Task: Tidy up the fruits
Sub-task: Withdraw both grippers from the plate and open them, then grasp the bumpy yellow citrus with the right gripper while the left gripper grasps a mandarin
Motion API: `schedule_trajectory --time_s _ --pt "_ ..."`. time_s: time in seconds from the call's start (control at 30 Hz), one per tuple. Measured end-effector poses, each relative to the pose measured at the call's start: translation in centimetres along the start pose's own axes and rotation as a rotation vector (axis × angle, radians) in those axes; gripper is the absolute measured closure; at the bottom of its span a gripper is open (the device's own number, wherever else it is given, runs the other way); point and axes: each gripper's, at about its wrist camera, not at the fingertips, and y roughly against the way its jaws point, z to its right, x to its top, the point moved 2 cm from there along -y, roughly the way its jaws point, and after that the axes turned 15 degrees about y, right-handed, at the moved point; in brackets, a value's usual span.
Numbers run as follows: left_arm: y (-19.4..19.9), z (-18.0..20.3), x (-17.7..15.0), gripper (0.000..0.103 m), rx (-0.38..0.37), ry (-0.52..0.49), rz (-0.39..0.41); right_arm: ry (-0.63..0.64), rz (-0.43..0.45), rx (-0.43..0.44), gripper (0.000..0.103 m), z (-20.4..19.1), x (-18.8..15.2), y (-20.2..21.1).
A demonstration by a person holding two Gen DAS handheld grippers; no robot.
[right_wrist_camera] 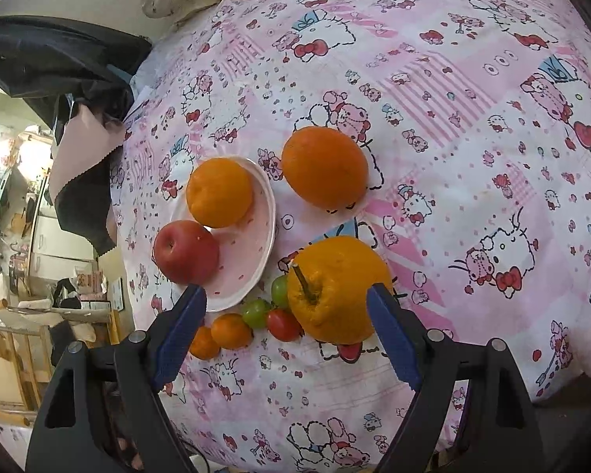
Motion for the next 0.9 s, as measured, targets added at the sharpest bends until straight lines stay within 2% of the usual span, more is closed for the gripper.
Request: schedule_trajectory --time_s 0.07,0.17,0.27,0.37,0.53,0.77,0.9 --pt "-0.7 0.5 -0.3 0.042 0.01 -0.006 -0.016 -0.015 0.013 -0.005 0.017 0.5 0.0 0.3" --pt "-0.3 1.6 -0.6 0.043 -0.003 -0.043 0.005 -0.028 0.009 -0.069 0.016 1.7 0.0 0.3" --pt "0.7 3.2 -1.0 0.042 -0.014 -0.099 0.046 -0.045 -0.093 -0.098 0.014 2.5 -0.6 -2.0" --pt "1.3 3.9 -0.9 0.042 -0.027 -0.106 0.056 -0.014 -0.162 -0.105 0.014 1.8 -0.7 -4.2" --pt "2.3 2.8 -0.2 0.042 -0.04 -0.074 0.079 0.101 -0.239 -0.241 0.014 0.7 -0.4 -8.0" --pt "3.6 2.5 0.3 0.042 -0.06 -0.067 0.116 0.119 -0.249 -0.229 0.023 0.9 -0.7 -8.3" --pt "3.9 3.0 0.2 0.042 -0.076 -0.076 0.126 0.08 -0.172 -0.155 0.024 0.9 -1.0 -5.3"
